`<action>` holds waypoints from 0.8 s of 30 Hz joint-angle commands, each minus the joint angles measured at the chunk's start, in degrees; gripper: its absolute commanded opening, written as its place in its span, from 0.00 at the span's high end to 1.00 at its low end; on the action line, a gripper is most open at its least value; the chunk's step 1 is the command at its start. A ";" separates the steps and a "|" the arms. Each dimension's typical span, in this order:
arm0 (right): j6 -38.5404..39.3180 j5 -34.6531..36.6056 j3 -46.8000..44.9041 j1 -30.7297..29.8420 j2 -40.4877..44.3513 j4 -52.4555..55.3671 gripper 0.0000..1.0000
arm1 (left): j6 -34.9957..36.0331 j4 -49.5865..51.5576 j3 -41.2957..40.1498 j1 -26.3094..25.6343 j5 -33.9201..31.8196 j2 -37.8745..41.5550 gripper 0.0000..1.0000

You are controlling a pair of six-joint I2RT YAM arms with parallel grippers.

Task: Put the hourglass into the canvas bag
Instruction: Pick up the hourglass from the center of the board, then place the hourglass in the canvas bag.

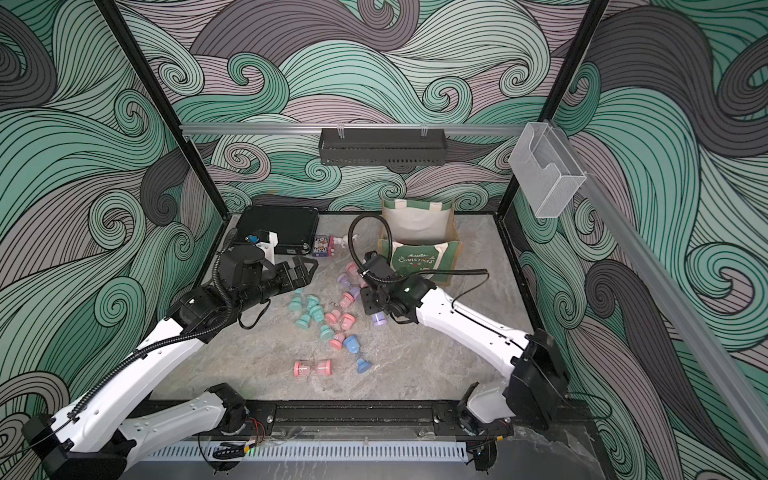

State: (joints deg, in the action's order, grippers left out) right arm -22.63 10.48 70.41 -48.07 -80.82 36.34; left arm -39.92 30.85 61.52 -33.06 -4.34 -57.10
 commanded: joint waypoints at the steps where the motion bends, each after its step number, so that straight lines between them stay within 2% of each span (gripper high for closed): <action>1: 2.56 4.53 6.36 1.89 0.42 1.44 0.70 | 4.19 -0.12 -1.28 0.44 -0.89 0.64 0.01; 11: 5.61 3.76 25.91 10.60 -6.96 3.07 0.70 | 11.84 -6.62 -2.73 0.45 2.70 -3.11 0.01; 17: 7.53 6.19 31.84 15.88 -12.11 3.44 0.70 | 12.73 -10.81 -2.10 0.45 5.00 -6.63 0.01; 24: 10.10 3.88 37.17 21.64 -20.94 4.13 0.70 | 14.97 -13.74 -0.79 0.45 7.74 -10.36 0.01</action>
State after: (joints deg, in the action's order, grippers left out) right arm -14.35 14.52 105.60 -27.75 -99.35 39.88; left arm -26.94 20.03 58.33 -33.06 1.39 -66.39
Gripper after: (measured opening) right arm 0.414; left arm 0.986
